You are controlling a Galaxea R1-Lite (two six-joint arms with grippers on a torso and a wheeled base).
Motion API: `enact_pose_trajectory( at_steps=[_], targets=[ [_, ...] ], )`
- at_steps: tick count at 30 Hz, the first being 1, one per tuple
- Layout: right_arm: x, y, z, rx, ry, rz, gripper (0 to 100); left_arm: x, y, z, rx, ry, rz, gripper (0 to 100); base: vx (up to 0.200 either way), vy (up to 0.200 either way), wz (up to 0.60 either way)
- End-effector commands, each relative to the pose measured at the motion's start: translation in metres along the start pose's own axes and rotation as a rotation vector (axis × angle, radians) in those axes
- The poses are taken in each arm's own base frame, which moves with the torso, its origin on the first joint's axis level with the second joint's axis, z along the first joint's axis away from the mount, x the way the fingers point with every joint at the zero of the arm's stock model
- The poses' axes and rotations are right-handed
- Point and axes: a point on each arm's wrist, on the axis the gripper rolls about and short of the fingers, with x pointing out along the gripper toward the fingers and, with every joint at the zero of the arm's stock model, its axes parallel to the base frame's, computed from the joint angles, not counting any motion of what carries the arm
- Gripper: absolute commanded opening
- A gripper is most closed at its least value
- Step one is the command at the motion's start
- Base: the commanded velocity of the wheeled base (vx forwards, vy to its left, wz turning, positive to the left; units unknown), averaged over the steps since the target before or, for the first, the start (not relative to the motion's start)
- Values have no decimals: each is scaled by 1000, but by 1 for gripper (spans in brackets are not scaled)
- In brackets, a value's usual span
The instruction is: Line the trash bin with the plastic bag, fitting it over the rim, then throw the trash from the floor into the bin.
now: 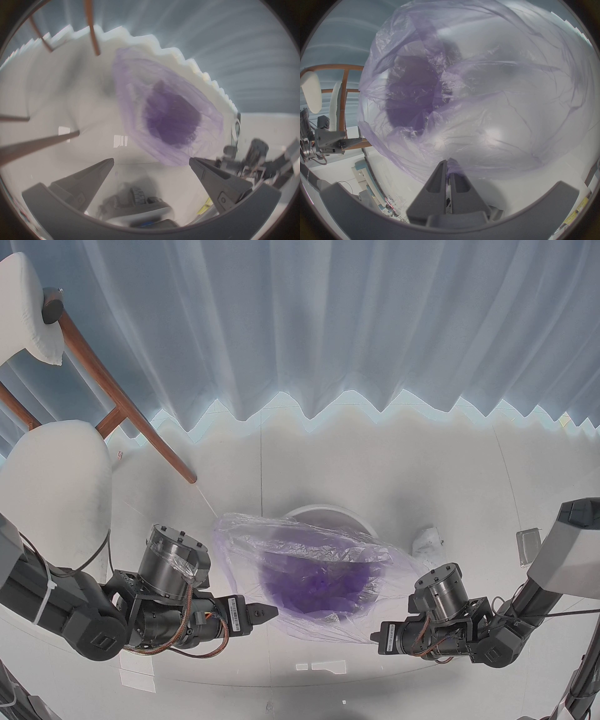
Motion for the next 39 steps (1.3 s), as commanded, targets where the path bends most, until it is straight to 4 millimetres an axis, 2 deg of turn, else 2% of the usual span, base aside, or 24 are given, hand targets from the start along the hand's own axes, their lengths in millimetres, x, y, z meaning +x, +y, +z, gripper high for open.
enact_pose_trajectory(
  at_steps=[1,6,9,13,14,18,21,23,25,27,32,39],
  targets=[
    [7,-3,-3,3,15,-17,0,15,-8,12,-190,-20,62,100,0,0,0],
    [7,-3,-2,4,11,-15,0,47,-11,18,-289,-19,93,100,0,0,0],
    [7,-2,0,6,4,-14,0,57,-13,22,-340,-23,93,100,0,0,0],
    [7,-2,2,8,-7,-17,0,70,-9,17,-345,-10,129,100,0,0,0],
    [7,-2,2,8,-7,-17,0,70,-9,17,-345,-10,129,0,0,0,0],
    [5,-2,1,11,-9,-18,0,73,-8,14,-339,-24,140,0,0,0,0],
    [1,-3,-1,17,-6,-21,0,61,-5,5,-318,-9,147,0,0,0,0],
    [-2,-5,-7,28,9,-27,0,54,6,-18,-274,38,211,0,0,0,0],
    [-2,-5,-8,27,14,-29,0,53,10,-25,-248,48,237,0,0,0,0],
    [1,-4,-9,21,22,-30,0,60,17,-33,-195,79,277,0,0,0,0],
    [8,1,-16,-4,48,-27,0,69,19,-34,-164,80,276,0,0,0,0],
    [33,-3,-14,3,43,-82,0,99,33,-35,-87,114,323,0,0,0,0]
  ],
)
